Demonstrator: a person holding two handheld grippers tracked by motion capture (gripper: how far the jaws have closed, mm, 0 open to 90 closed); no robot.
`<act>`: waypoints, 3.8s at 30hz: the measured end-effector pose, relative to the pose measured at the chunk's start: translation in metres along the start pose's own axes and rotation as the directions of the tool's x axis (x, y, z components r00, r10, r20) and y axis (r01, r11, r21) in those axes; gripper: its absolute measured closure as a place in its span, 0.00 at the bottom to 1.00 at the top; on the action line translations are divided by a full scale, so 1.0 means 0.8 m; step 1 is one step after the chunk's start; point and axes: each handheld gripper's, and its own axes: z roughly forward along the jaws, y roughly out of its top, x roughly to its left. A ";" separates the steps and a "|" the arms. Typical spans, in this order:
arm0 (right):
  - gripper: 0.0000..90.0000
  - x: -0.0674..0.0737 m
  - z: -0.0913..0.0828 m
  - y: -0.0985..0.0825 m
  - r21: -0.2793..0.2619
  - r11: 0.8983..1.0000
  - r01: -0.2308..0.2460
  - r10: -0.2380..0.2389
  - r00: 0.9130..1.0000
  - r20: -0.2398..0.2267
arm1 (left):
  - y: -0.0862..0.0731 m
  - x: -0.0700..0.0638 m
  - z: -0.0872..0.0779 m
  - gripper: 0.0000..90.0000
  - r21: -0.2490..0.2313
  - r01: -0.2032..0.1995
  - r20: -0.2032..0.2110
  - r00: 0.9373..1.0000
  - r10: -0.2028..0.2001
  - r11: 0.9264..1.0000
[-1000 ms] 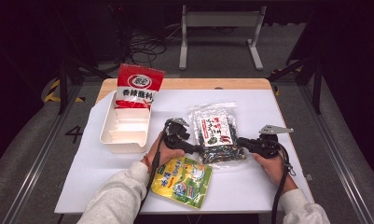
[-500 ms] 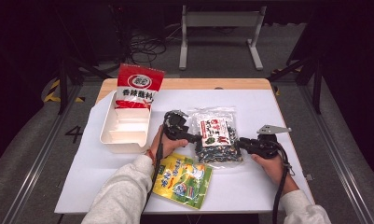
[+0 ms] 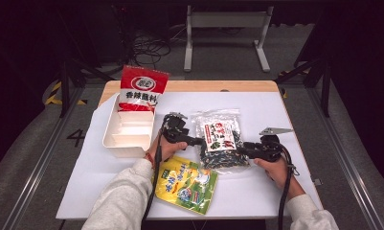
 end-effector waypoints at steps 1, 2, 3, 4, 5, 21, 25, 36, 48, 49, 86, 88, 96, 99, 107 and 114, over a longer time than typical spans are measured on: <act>0.79 0.000 0.001 -0.001 0.000 1.000 0.009 -0.009 1.000 -0.024 | 0.000 0.000 0.000 0.08 0.000 -0.001 0.002 1.000 0.001 1.000; 0.80 0.001 0.001 -0.001 0.001 1.000 0.011 -0.011 1.000 -0.025 | 0.000 0.001 0.000 0.08 -0.002 0.003 0.007 1.000 -0.003 1.000; 0.82 0.003 0.001 -0.002 -0.005 1.000 0.030 -0.030 0.999 -0.014 | 0.000 0.001 0.000 0.08 -0.004 0.009 0.010 1.000 -0.009 1.000; 0.83 0.006 0.001 -0.002 -0.004 0.999 0.046 -0.046 0.999 -0.005 | 0.000 0.001 0.002 0.08 -0.009 0.013 0.015 1.000 -0.013 1.000; 0.84 0.007 0.001 -0.001 -0.001 0.999 0.052 -0.052 0.999 -0.001 | 0.002 -0.001 0.004 0.08 -0.008 0.009 0.019 1.000 -0.009 1.000; 0.90 0.012 -0.007 -0.010 -0.106 0.985 0.133 -0.132 0.991 0.017 | 0.017 -0.026 -0.005 0.59 -0.103 -0.106 0.140 0.983 0.120 0.989; 0.91 0.019 -0.014 -0.004 -0.150 0.977 0.153 -0.148 0.988 0.046 | 0.020 -0.038 -0.030 0.81 -0.230 -0.131 0.161 0.972 0.170 0.964; 0.75 0.035 -0.046 0.008 -0.249 0.956 0.157 -0.141 0.987 0.081 | 0.024 -0.081 -0.059 0.90 -0.357 -0.227 0.138 0.947 0.291 0.906; 0.50 0.042 -0.073 -0.003 -0.224 0.957 0.187 -0.156 0.977 0.147 | 0.028 -0.086 -0.085 0.90 -0.387 -0.279 0.083 0.939 0.334 0.879; 0.49 0.043 -0.073 -0.004 -0.220 0.957 0.188 -0.160 0.977 0.139 | 0.029 -0.086 -0.087 0.90 -0.388 -0.283 0.082 0.937 0.339 0.877; 0.32 0.075 -0.064 -0.029 -0.096 0.951 0.295 -0.280 0.949 0.143 | 0.014 -0.075 -0.221 0.90 -0.469 -0.398 -0.138 0.915 0.379 0.789; 0.32 0.077 -0.062 -0.029 -0.092 0.950 0.297 -0.283 0.949 0.139 | 0.012 -0.071 -0.229 0.90 -0.472 -0.395 -0.154 0.917 0.368 0.788; 0.32 0.075 -0.057 -0.033 -0.071 0.954 0.292 -0.281 0.951 0.133 | 0.005 -0.056 -0.268 0.90 -0.470 -0.420 -0.235 0.907 0.349 0.776; 0.32 0.075 -0.057 -0.033 -0.071 0.954 0.291 -0.280 0.951 0.132 | 0.001 -0.050 -0.280 0.90 -0.466 -0.426 -0.268 0.903 0.335 0.775; 0.32 0.075 -0.054 -0.034 -0.067 0.956 0.287 -0.278 0.953 0.123 | -0.011 -0.028 -0.316 0.90 -0.452 -0.428 -0.351 0.892 0.285 0.782; 0.32 0.075 -0.052 -0.034 -0.066 0.957 0.281 -0.272 0.955 0.120 | -0.019 -0.014 -0.335 0.90 -0.435 -0.435 -0.398 0.878 0.265 0.789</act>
